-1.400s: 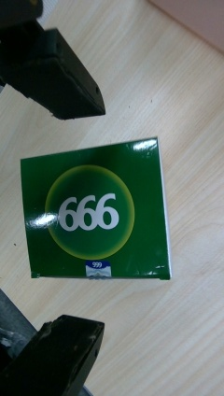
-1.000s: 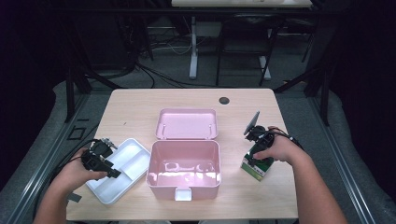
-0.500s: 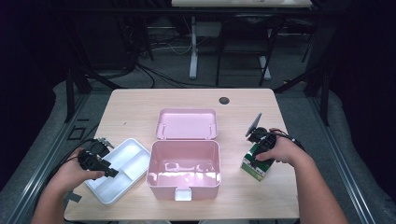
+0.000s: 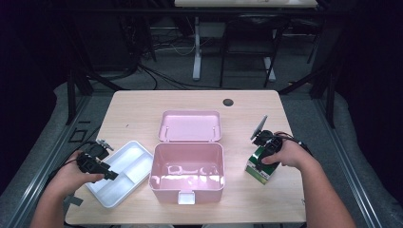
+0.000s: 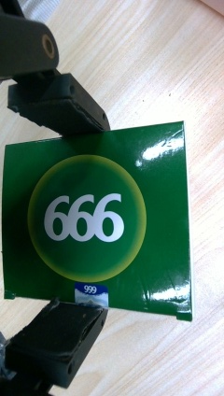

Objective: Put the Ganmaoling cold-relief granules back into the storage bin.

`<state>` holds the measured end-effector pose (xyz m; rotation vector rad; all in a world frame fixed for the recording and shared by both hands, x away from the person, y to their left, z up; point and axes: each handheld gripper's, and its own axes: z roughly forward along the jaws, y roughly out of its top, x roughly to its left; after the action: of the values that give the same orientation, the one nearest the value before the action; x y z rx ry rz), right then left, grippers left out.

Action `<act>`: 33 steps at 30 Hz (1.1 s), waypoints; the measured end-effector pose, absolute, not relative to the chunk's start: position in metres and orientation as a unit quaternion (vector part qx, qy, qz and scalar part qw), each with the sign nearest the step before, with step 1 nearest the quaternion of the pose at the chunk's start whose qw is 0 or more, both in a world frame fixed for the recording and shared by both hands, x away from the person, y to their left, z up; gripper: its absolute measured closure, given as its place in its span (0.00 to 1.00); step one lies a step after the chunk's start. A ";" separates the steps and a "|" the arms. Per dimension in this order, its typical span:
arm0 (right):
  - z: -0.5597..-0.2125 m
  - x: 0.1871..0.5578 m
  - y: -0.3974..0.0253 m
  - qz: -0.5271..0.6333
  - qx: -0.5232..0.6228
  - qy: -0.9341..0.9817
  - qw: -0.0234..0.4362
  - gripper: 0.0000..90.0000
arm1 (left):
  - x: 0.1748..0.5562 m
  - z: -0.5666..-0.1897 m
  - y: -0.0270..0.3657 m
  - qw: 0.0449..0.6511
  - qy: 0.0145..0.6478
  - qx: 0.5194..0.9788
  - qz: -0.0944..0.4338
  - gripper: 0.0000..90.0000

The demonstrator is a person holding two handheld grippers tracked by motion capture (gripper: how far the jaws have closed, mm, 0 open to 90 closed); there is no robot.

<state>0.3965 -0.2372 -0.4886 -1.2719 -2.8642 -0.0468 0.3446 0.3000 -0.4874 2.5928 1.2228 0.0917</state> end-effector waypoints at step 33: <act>-0.440 0.384 -0.219 -0.026 -0.358 -0.933 -0.012 0.18 | 0.346 -0.491 0.301 0.138 0.414 0.899 0.019 0.53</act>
<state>0.3844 -0.2186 -0.4405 -1.1329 -2.9557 -0.0809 0.3459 0.3010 -0.4914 2.6017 1.1978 0.0560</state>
